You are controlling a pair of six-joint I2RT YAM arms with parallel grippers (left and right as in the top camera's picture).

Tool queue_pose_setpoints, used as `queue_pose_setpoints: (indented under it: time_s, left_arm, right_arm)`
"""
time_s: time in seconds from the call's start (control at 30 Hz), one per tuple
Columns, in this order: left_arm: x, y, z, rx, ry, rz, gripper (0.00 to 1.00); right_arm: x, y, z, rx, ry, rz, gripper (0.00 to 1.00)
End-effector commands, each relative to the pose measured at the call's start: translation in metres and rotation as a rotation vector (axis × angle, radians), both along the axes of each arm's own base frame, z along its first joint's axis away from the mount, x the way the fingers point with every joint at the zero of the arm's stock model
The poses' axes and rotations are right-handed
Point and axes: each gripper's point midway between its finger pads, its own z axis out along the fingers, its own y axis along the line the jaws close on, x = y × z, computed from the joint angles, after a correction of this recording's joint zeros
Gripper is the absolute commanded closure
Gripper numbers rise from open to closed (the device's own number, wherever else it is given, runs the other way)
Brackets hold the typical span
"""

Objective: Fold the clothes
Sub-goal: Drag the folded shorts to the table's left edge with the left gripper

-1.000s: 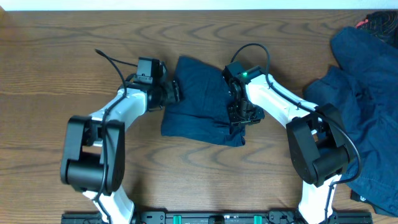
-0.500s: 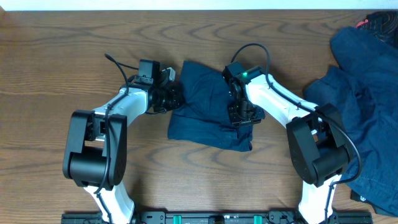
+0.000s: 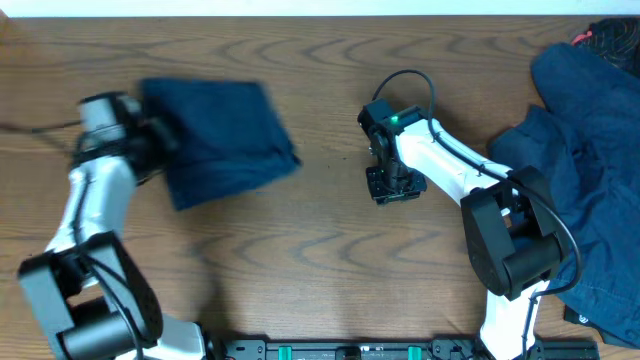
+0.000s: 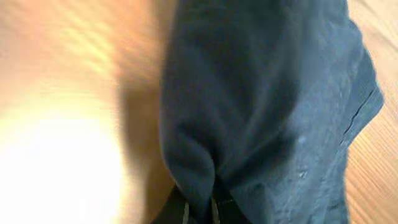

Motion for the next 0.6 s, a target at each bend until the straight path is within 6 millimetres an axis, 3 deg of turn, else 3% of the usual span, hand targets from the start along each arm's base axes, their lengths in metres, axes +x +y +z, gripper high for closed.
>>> queue_pose_setpoints:
  time_s: [0.0, 0.07, 0.1, 0.13, 0.3, 0.43, 0.57]
  left_arm:
    - [-0.030, 0.043, -0.009, 0.014, 0.079, 0.164, 0.90]
    - [-0.045, 0.056, -0.013, -0.009, 0.115, 0.220, 0.56]
    - [-0.053, 0.061, -0.016, -0.019, 0.134, 0.243, 0.31]
    - [-0.060, 0.066, -0.017, -0.035, 0.150, 0.275, 0.23]
    - [-0.080, 0.066, -0.021, -0.135, 0.197, 0.383, 0.16]
    - [-0.068, 0.047, -0.010, -0.188, 0.145, 0.302, 0.17]
    - [-0.050, 0.017, 0.018, -0.168, 0.053, 0.127, 0.26]
  right_arm:
    - [0.000, -0.005, -0.004, -0.018, 0.008, -0.019, 0.62]
    - [0.000, -0.005, -0.004, -0.018, 0.008, -0.019, 0.62]
    - [0.000, -0.005, -0.004, -0.018, 0.008, -0.019, 0.62]
    - [0.000, -0.005, -0.004, -0.018, 0.008, -0.019, 0.62]
    - [-0.001, -0.005, -0.004, -0.018, 0.009, -0.018, 0.62]
    - [0.000, -0.004, -0.004, -0.018, 0.009, -0.018, 0.62]
    - [0.000, -0.004, -0.004, -0.017, 0.007, -0.018, 0.62]
